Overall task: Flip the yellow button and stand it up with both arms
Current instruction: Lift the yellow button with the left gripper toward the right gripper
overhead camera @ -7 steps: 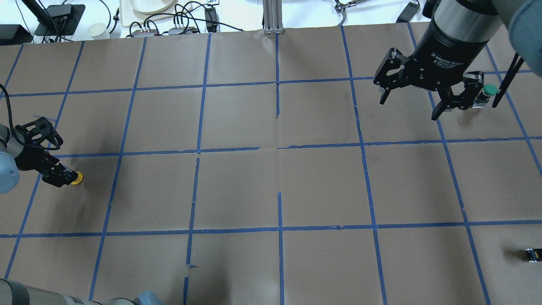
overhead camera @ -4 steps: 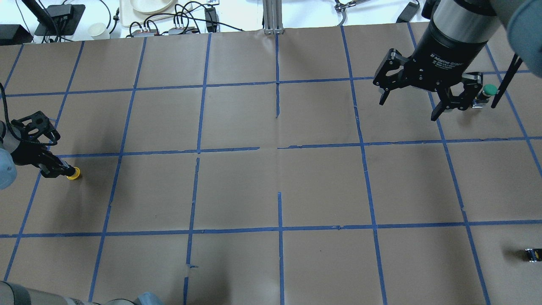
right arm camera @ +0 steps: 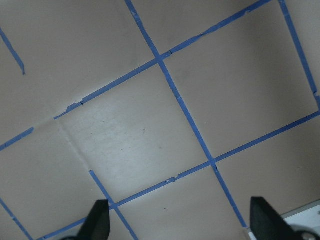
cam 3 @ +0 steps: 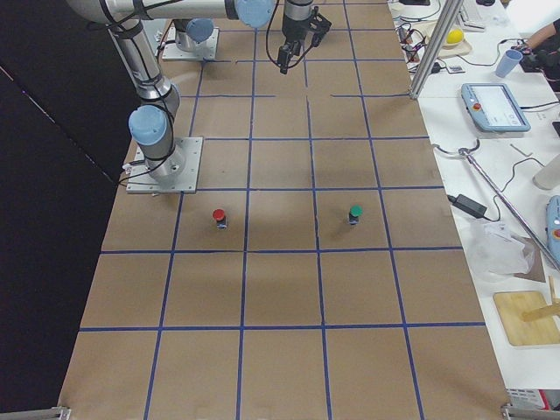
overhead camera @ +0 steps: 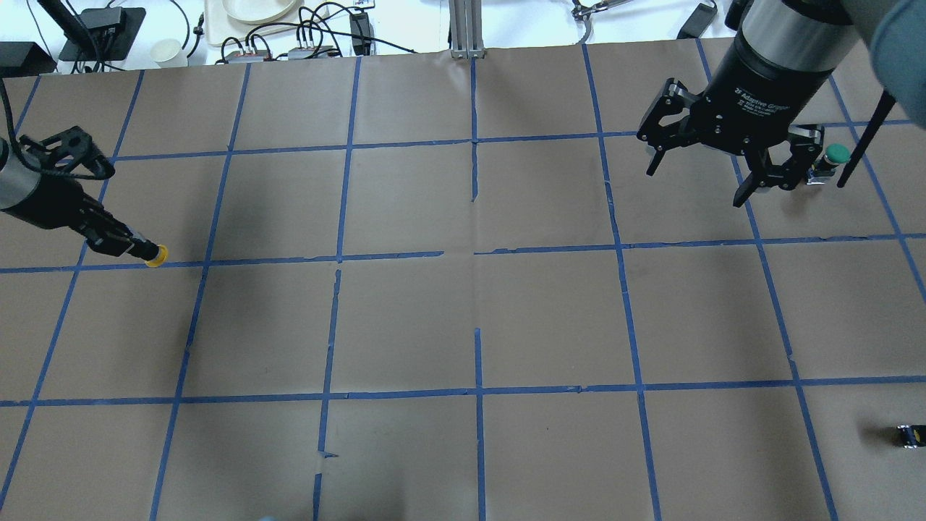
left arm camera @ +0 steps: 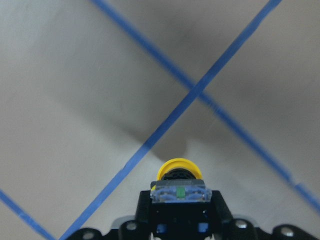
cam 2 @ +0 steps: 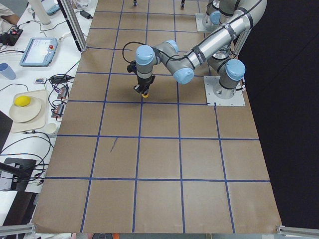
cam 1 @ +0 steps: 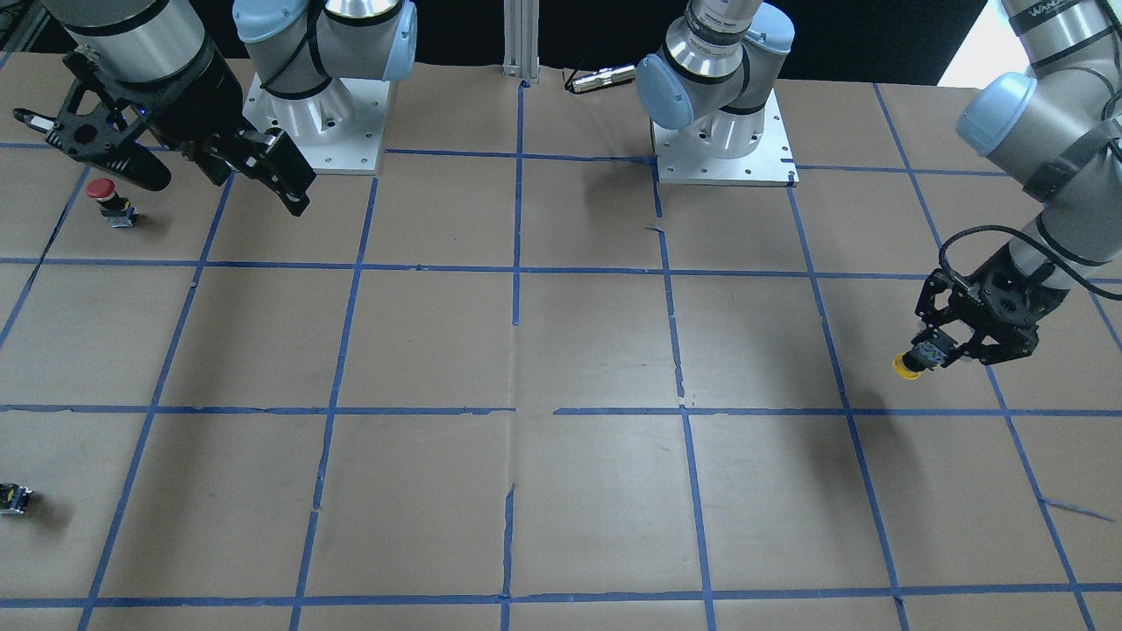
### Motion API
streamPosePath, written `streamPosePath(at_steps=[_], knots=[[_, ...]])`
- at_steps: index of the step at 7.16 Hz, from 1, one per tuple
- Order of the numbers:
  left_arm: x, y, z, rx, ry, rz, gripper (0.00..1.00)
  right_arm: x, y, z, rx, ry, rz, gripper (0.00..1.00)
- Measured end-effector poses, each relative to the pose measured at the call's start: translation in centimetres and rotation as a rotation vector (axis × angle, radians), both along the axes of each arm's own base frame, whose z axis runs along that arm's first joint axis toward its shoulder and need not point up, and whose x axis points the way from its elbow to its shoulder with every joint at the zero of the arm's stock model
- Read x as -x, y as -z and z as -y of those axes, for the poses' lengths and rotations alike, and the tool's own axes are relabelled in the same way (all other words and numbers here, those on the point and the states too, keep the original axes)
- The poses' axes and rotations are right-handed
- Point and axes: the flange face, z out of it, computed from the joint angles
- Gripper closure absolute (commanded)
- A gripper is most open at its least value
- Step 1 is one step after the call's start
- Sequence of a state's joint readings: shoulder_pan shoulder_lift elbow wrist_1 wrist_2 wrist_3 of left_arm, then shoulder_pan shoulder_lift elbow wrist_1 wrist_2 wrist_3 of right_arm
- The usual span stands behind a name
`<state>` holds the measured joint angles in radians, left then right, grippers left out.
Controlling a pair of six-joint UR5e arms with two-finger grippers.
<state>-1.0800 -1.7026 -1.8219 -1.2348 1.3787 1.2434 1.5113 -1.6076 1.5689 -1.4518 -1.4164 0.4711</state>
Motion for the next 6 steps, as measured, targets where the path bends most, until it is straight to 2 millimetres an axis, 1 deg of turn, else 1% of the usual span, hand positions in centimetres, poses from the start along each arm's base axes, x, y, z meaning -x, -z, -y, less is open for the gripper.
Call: streamPosePath(at_steps=[1,2,3,4,5,6], knots=[[5.4,-2.1,0.7,-0.016,-0.064,-0.08,0.87,0.2,-0.2,0.4,-0.008,0.105,0.103,0.0],[11.2,-4.1,0.9,-0.039,-0.148,-0.182,0.87,0.7,-0.6,1.0,-0.022,0.219,0.23,0.0],[16.4,-5.7,0.6,-0.075,-0.238,-0.305,0.87,0.8,-1.0,1.4,-0.04,0.31,0.348,0.0],[20.6,-7.0,0.1,-0.127,-0.317,-0.433,0.87,0.7,-1.3,1.8,-0.055,0.36,0.436,0.0],[24.3,-8.5,-0.6,-0.193,-0.389,-0.566,0.87,0.6,-1.1,2.2,-0.073,0.386,0.494,0.0],[27.4,-10.1,-1.3,-0.27,-0.45,-0.687,0.87,0.4,-0.5,2.6,-0.097,0.403,0.555,0.0]])
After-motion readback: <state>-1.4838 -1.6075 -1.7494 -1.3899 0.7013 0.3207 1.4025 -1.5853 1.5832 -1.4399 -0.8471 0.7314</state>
